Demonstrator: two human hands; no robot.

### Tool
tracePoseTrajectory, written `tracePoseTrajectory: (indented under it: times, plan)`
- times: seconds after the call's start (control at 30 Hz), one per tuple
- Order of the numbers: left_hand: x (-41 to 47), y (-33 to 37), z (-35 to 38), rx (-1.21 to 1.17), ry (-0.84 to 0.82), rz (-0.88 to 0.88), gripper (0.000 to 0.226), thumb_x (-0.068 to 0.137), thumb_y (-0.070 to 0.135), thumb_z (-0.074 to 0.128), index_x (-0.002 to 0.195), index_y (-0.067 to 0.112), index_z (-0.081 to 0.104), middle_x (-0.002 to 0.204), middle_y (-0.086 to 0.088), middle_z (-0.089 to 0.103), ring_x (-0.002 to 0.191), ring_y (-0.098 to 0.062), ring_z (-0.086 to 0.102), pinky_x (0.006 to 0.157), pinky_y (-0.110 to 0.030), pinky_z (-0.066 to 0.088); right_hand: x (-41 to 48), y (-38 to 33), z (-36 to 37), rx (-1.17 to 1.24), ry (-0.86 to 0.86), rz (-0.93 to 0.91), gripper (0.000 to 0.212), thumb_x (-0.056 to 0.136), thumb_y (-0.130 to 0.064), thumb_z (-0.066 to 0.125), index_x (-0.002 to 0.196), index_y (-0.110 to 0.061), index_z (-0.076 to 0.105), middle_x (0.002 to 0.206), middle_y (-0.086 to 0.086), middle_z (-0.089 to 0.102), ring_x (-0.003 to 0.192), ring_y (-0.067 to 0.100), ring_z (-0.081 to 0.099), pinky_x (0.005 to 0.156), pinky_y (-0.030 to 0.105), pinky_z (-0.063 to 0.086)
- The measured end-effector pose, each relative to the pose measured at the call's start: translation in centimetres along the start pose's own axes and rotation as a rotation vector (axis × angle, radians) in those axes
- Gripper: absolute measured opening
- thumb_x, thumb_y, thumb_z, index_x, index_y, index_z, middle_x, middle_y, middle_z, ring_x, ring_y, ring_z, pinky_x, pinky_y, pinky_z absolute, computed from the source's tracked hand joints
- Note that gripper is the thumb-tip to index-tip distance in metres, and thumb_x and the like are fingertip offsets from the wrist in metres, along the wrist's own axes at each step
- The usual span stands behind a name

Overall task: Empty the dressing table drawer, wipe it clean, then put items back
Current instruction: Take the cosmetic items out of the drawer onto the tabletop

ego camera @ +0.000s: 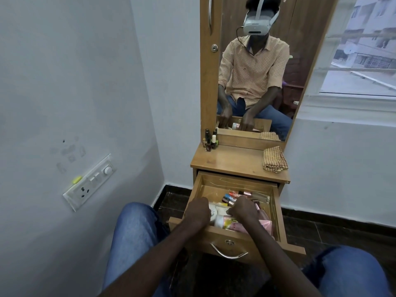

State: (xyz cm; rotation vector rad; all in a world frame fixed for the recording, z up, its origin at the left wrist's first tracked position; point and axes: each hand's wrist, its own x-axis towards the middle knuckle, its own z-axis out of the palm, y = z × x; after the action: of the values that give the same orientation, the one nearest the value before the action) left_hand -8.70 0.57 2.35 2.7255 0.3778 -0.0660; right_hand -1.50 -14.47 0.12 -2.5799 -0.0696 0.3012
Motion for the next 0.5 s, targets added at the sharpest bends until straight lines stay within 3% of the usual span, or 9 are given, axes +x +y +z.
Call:
tracePoseTrajectory:
  times: [0.23,0.43,0.5]
  plan:
    - [0.4,-0.6,-0.7,-0.061,0.086,-0.029,0.034,0.098,0.029,0.069,0.123,0.007,0.064,0.125,-0.012,0.067,0.114,-0.026,0.064,0.091,-0.035,0.053,1.3,0.7,-0.5,0.232,-0.114,0.077,0.024,0.079,-0.021,0.089,0.094,-0.006,0.076,0.084,0.007,0.076,0.077,0.025,0.075,0.079,0.047,0.064]
    - [0.3,-1.0,-0.8,-0.12,0.162,-0.034,0.041,0.092,0.033,0.076,0.124,0.01,0.065,0.123,-0.01,0.068,0.112,-0.024,0.064,0.087,-0.033,0.054,0.9,0.0,-2.1,0.442,-0.208,0.197,0.018,0.083,-0.01,0.084,0.094,-0.001,0.073,0.085,0.013,0.077,0.073,0.025,0.074,0.075,0.04,0.061]
    - [0.4,-1.1,-1.1,-0.152,0.176,-0.034,0.04,0.091,0.032,0.077,0.123,0.01,0.066,0.122,-0.009,0.069,0.112,-0.024,0.064,0.083,-0.031,0.052,1.0,0.1,-2.2,0.514,-0.215,0.229,0.019,0.082,-0.008,0.085,0.094,0.0,0.073,0.087,0.015,0.078,0.08,0.029,0.077,0.084,0.046,0.064]
